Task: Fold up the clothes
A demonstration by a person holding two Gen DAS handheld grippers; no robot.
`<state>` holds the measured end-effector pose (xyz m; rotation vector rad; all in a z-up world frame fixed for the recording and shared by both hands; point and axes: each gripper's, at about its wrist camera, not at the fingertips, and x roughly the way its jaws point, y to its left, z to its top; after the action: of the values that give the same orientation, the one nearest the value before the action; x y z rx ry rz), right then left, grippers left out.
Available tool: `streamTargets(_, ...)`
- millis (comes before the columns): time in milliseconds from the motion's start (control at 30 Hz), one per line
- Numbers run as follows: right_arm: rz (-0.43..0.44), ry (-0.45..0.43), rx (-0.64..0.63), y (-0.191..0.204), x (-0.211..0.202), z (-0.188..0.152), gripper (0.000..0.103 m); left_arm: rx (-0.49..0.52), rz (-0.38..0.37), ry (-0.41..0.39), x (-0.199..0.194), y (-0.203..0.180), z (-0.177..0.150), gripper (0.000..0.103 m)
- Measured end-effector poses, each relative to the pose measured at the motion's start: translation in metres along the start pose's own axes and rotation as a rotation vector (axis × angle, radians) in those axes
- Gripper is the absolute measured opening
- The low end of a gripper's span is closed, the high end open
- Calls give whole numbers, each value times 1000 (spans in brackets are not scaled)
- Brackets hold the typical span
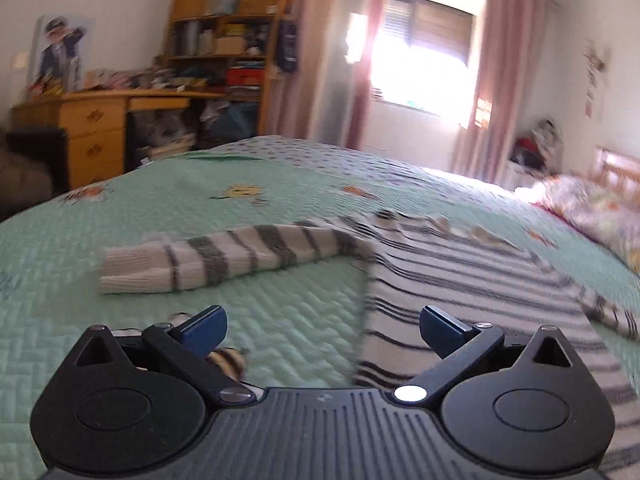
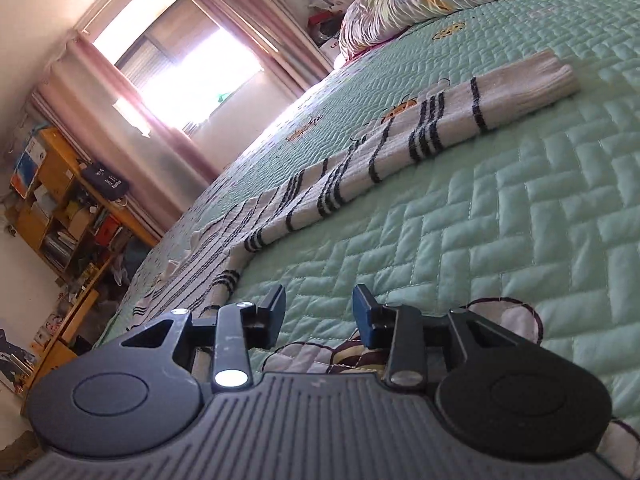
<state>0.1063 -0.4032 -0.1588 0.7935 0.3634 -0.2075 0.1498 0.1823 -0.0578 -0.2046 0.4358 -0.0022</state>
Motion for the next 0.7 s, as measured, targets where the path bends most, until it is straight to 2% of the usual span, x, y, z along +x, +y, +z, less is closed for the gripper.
streamTargets(67,-13,-4,-31,4,0,-4,40,-168,56,30,12,53,13,102)
streamTargets(133,-21,-5,-51,5,-1,-6,40,-377,70,81,28,110,16,102)
streamTargets(200,-26,-6,-61,6,-2,-6,40,-609,58,112,40,157,10,102)
streamTargets(300,-27,-6,-62,5,-1,-6,40,-820,-2,98,54,191,3,102)
streamTargets(433,-35,-8,-73,8,2,-7,40,-904,-5,131,88,194,19,102)
streamTargets(567,-36,-10,-73,9,4,-8,40,-912,-13,125,132,196,33,102)
streamTargets(600,-36,-10,-72,9,4,-8,40,-905,-31,117,140,195,37,97)
streamTargets(633,-36,-10,-71,9,4,-8,40,-891,-42,108,145,193,40,66)
streamTargets(700,-36,-11,-69,9,5,-8,40,-761,-21,62,130,180,45,8)
